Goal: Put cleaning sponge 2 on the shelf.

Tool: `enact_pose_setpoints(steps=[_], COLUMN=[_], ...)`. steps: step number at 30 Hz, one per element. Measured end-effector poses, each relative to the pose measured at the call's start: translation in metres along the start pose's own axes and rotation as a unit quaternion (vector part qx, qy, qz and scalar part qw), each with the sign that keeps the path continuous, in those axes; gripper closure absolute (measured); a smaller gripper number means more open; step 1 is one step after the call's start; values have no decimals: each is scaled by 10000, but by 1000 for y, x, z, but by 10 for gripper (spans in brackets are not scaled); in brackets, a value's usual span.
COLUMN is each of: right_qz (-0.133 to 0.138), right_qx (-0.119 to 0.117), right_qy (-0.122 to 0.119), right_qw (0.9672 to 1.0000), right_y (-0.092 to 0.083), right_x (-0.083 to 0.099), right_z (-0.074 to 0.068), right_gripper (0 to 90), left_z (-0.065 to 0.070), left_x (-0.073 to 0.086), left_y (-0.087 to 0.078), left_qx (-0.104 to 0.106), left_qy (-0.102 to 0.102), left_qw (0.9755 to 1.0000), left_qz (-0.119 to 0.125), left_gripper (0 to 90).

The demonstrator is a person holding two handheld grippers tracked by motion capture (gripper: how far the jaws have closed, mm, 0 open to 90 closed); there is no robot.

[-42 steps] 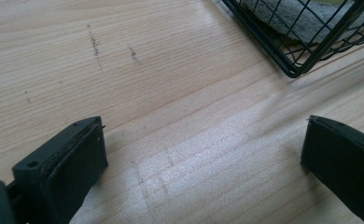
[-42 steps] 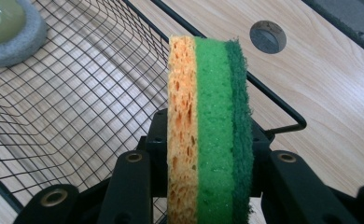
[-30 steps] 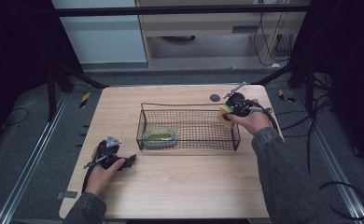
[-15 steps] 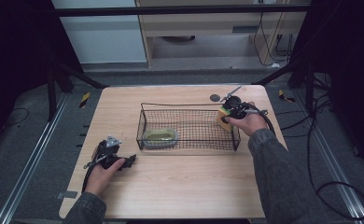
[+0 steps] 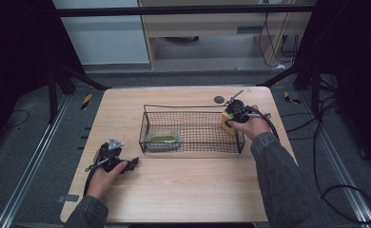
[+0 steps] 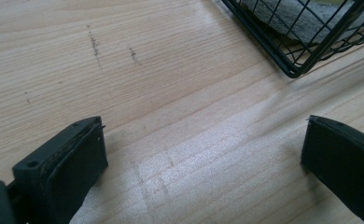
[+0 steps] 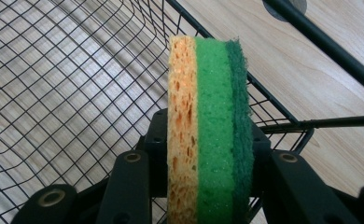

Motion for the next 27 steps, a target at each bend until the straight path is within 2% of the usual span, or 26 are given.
enact_pose_setpoints(steps=[8,14,17,22,27], right_qz=[12,96,172,257,322], right_qx=[43,87,91,81,59], right_qy=[-11,-35,-38,-24,-71], right_qw=[10000,9999,9998,9996,9994], right_y=[-3,-9,-14,-20,-26], right_x=[-1,-3,-4,-6,-8], right_z=[-1,-3,-7,-9,-12], right_gripper=[583,576,538,524,563], left_z=[0,0,0,0,0], left_x=[0,0,0,0,0], left_y=[0,0,0,0,0], left_qx=[0,0,1,0,1], left_qy=[-1,0,0,0,1], left_qw=[10000,10000,10000,10000,10000], left_qz=[0,0,0,1,-1], left_gripper=[0,0,0,0,0])
Point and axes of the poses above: each handheld gripper's, and its own axes: y roughly forward along the jaws, x roughly out of its underside, z roughly to its right, the point moved 1 cm from there along y, roughly forward along the jaws, and after that the axes turned 12 degrees about z, right-handed, at the moved point
